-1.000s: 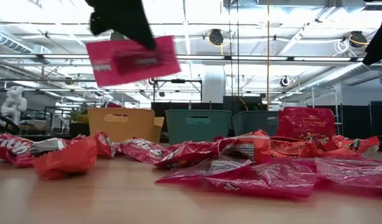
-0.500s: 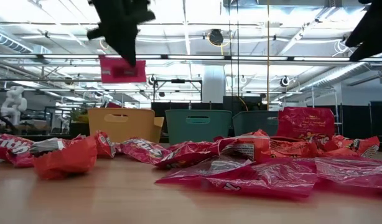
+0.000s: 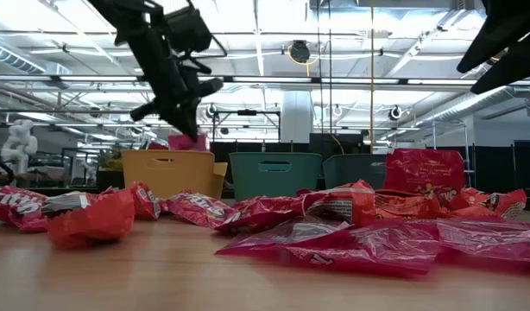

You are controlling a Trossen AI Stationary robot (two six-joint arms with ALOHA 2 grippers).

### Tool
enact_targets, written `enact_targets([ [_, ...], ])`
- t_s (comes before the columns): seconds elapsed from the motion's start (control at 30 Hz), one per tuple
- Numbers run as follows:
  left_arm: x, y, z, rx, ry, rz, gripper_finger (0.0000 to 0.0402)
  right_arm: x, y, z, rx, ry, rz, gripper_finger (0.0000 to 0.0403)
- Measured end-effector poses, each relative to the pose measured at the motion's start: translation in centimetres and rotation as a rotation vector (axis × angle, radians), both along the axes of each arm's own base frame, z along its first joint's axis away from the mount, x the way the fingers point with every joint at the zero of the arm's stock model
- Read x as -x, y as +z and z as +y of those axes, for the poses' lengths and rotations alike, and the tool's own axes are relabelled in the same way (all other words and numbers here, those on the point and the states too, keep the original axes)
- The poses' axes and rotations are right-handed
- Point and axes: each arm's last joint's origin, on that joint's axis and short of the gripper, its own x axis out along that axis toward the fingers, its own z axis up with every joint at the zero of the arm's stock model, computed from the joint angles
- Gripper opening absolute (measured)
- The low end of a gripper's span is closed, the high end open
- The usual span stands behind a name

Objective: Sort candy
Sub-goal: Put the red candy into the top left yellow bin, then put the red candy into the top center green bin

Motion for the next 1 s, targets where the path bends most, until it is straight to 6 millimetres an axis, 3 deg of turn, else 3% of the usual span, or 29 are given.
enact_targets([
  [0.67,0.0,-0.1,0.4,0.053,-0.081,-0.034,0.0156,-1.0,-0.5,-0.3,0.01,-0.037,0.012,0.018],
  [1.0,-2.2,1.9,-3.1,0.096,-0.281,-0.115,0.0161,-1.1,-0.5,0.1,-0.001,0.04,0.061,0.018],
])
